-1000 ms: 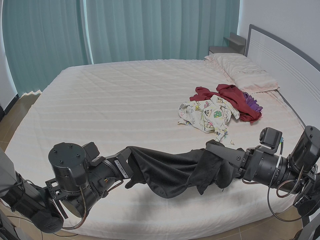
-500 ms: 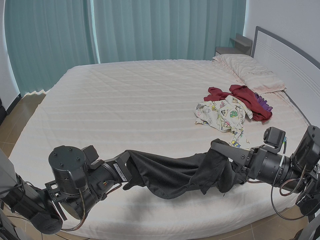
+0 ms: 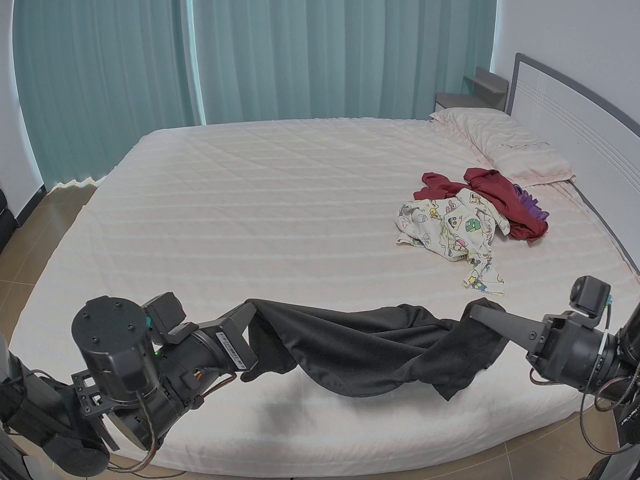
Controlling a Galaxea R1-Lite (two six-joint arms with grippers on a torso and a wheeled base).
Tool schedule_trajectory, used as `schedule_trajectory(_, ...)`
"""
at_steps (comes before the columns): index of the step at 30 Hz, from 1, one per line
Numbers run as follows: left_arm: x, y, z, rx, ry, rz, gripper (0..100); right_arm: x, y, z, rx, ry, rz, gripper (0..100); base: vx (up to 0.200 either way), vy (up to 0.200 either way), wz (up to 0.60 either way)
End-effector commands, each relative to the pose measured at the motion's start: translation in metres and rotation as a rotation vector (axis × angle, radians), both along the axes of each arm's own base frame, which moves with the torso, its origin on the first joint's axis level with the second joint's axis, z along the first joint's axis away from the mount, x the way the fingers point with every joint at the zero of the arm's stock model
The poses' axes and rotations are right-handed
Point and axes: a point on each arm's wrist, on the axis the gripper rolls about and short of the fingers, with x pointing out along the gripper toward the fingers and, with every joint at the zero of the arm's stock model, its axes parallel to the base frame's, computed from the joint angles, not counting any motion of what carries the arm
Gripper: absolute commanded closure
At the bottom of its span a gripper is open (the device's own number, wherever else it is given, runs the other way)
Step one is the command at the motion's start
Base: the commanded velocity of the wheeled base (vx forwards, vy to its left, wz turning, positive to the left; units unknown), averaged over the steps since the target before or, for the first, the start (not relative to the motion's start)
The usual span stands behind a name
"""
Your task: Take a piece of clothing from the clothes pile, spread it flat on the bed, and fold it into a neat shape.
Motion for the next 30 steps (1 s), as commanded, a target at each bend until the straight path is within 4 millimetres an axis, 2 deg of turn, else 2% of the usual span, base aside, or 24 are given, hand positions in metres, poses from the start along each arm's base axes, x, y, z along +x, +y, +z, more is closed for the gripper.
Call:
schedule_trajectory(1, -0.023, 0.005, 0.022, -0.06, -0.073, -0.009, 100, -0.032, -0.022, 0.014, 0.065, -0.097, 0.001, 100, -0.2, 0.0, 0.0)
schedule_trajectory(5, -0.033, 0.009, 0.029, -0.077, -0.098, -0.005, 100, -0.043, -0.03, 0.021, 0.086, -0.126, 0.004, 100, -0.2, 0.0, 0.0)
schedule_trajectory(8, -0.04, 0.015, 0.032, -0.055, -0.126, 0.021, 100, -0.06, -0.04, 0.035, 0.14, -0.194, 0.041, 100, -0.2, 0.0, 0.0)
schedule_trajectory(10, -0.044, 0.021, 0.04, -0.074, -0.156, 0.043, 100, -0.074, -0.046, 0.052, 0.193, -0.269, 0.096, 100, -0.2, 0.0, 0.0)
schedule_trajectory(14, -0.05, 0.028, 0.05, -0.11, -0.19, 0.047, 100, -0.078, -0.05, 0.066, 0.224, -0.311, 0.092, 100, -0.05, 0.0, 0.0)
schedule_trajectory(15, -0.056, 0.036, 0.058, -0.125, -0.228, 0.051, 100, -0.076, -0.048, 0.08, 0.259, -0.34, 0.089, 100, 0.0, 0.0, 0.0)
schedule_trajectory(16, -0.057, 0.039, 0.061, -0.125, -0.242, 0.055, 100, -0.074, -0.046, 0.086, 0.271, -0.341, 0.091, 100, 0.0, 0.0, 0.0)
schedule_trajectory(20, -0.058, 0.043, 0.069, -0.096, -0.289, 0.072, 100, -0.052, -0.033, 0.112, 0.316, -0.333, 0.076, 100, 0.0, 0.0, 0.0)
schedule_trajectory(21, -0.055, 0.045, 0.071, -0.071, -0.304, 0.095, 100, -0.036, -0.027, 0.128, 0.336, -0.339, 0.045, 100, 0.0, 0.0, 0.0)
schedule_trajectory(23, -0.048, 0.048, 0.077, -0.063, -0.323, 0.136, 100, -0.011, -0.025, 0.145, 0.349, -0.344, -0.017, 100, 0.0, 0.0, 0.0)
schedule_trajectory(24, -0.048, 0.048, 0.077, -0.064, -0.325, 0.14, 100, -0.009, -0.025, 0.146, 0.349, -0.343, -0.02, 100, 0.0, 0.0, 0.0)
schedule_trajectory(25, -0.037, 0.048, 0.08, -0.05, -0.318, 0.178, 100, 0.014, -0.026, 0.158, 0.349, -0.351, -0.07, 100, 0.0, 0.0, 0.0)
schedule_trajectory(27, -0.023, 0.046, 0.079, -0.023, -0.293, 0.213, 100, 0.04, -0.024, 0.163, 0.327, -0.349, -0.093, 100, 0.0, 0.0, 0.0)
schedule_trajectory(30, -0.01, 0.041, 0.069, 0.017, -0.252, 0.223, 100, 0.073, -0.021, 0.155, 0.285, -0.307, -0.108, 100, 0.0, 0.0, 0.0)
